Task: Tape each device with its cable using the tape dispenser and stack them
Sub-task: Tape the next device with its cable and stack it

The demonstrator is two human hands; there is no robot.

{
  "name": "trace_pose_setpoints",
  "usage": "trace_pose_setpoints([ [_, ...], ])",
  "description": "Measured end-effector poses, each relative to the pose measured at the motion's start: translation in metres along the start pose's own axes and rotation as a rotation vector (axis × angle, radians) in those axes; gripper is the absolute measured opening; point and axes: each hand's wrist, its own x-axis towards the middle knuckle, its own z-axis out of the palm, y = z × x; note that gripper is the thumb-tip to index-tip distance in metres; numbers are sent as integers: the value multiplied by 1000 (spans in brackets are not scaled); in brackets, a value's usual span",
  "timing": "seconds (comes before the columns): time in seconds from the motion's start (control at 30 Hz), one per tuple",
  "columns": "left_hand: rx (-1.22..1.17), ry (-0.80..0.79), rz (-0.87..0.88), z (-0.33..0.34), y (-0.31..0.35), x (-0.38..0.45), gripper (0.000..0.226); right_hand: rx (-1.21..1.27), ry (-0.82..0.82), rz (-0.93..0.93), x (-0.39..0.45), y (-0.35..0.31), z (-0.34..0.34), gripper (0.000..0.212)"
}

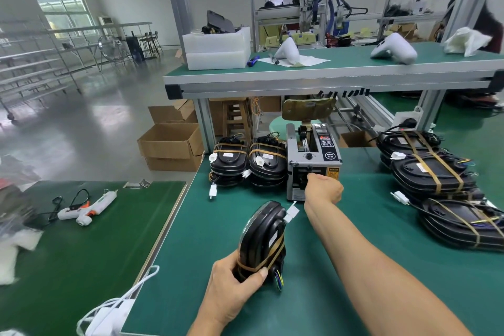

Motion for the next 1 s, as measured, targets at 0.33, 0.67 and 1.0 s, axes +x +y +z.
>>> trace_pose_setpoints([
  [0.33, -5, 12, 1, 0, 7, -1, 22, -12, -101, -37, -7, 14, -7, 11],
  [0.67, 3, 14, 12, 0, 10, -2, 23, 203, -720, -74, -54, 9, -96, 8],
  [1.0, 14, 18, -5, 0, 10, -3, 21, 190, -966, -279, -105, -34, -124, 20],
])
